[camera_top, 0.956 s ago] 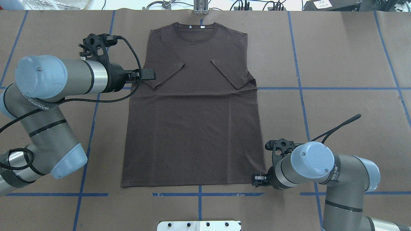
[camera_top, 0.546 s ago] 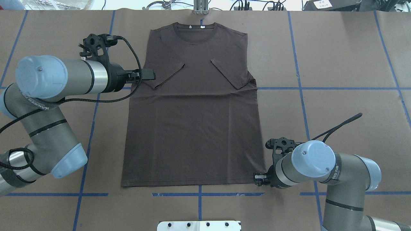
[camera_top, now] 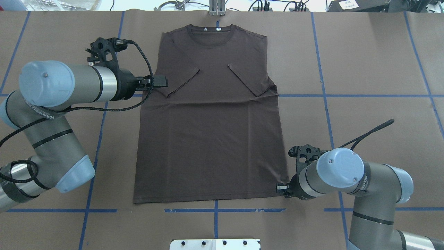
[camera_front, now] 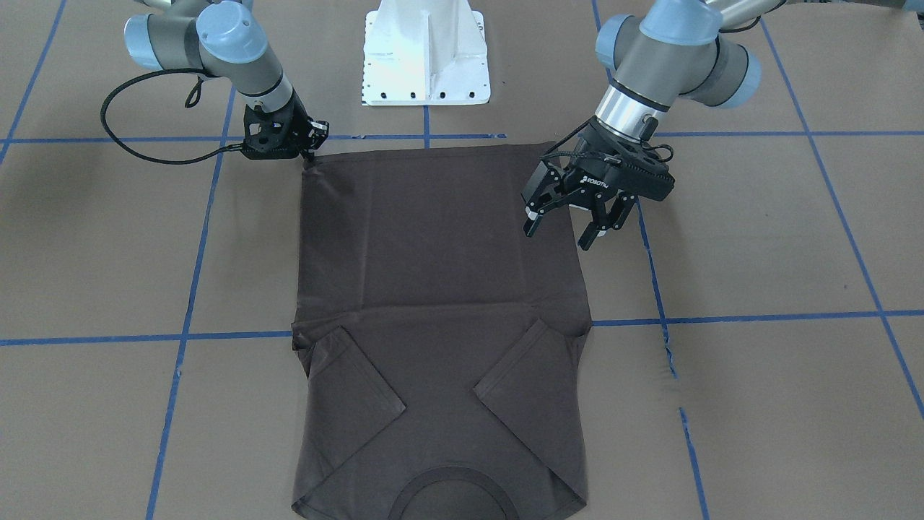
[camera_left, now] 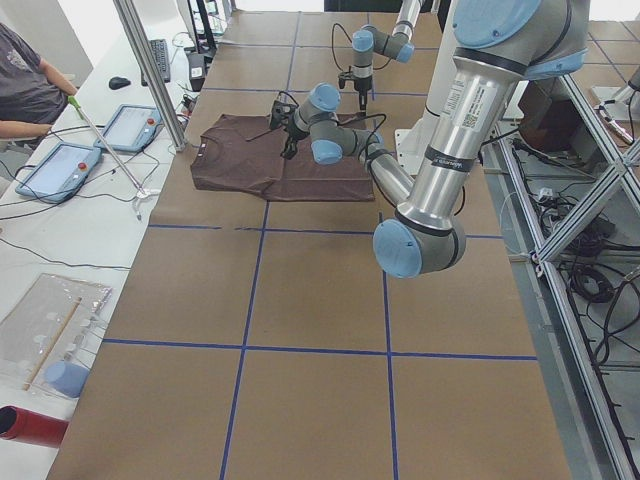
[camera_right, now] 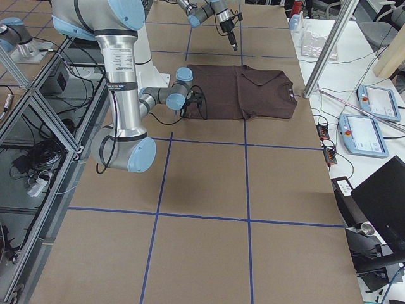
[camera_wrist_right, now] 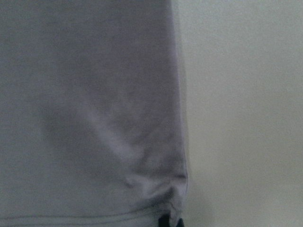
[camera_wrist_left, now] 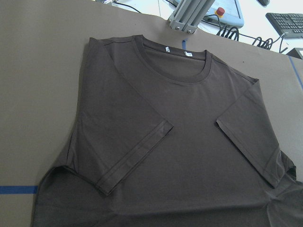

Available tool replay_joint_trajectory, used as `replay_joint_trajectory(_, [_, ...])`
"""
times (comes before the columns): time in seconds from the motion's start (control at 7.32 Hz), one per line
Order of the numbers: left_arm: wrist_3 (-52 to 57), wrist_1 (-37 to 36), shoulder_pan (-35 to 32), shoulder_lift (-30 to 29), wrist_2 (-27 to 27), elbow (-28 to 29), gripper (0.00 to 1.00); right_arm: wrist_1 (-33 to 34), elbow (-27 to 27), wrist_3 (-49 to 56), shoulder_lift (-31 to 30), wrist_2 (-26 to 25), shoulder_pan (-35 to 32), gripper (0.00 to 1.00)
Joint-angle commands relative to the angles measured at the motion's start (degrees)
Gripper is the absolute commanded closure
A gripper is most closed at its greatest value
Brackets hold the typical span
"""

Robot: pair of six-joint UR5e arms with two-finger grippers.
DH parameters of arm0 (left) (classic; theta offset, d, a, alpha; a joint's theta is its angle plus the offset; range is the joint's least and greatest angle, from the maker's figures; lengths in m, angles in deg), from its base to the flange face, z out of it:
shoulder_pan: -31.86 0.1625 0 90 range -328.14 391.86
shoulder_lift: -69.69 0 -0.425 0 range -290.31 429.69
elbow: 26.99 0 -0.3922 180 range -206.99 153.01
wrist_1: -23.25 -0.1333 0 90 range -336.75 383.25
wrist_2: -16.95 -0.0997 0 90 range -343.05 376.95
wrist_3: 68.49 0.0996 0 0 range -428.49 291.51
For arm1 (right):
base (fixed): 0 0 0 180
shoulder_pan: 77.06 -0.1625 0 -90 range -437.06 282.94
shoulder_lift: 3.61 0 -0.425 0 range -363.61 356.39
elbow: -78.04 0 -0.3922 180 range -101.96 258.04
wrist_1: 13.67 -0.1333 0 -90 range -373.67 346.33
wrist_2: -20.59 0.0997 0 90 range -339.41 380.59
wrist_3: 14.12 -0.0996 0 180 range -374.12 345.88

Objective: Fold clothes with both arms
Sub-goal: 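Lower the right gripper to the hem corner while the left gripper moves down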

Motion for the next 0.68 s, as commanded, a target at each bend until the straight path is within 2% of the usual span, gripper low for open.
replay_joint_trajectory(0.0, [-0.52,0.03,0.10,0.26,-0.27,-0.12,0.00,0.00,1.36,0.00,0.14,0.03,-0.80,1.00])
replay_joint_trajectory(0.27, [-6.03,0.03,2.89,4.46,-0.44,-2.39,0.00,-0.35,3.47,0.00,-0.12,-0.58,-1.33,1.00])
replay_joint_trajectory(0.55, [-9.72,-1.89,9.39,12.28,-2.90,-7.92,0.00,-0.70,4.62,0.00,0.14,-0.84,-1.94,1.00])
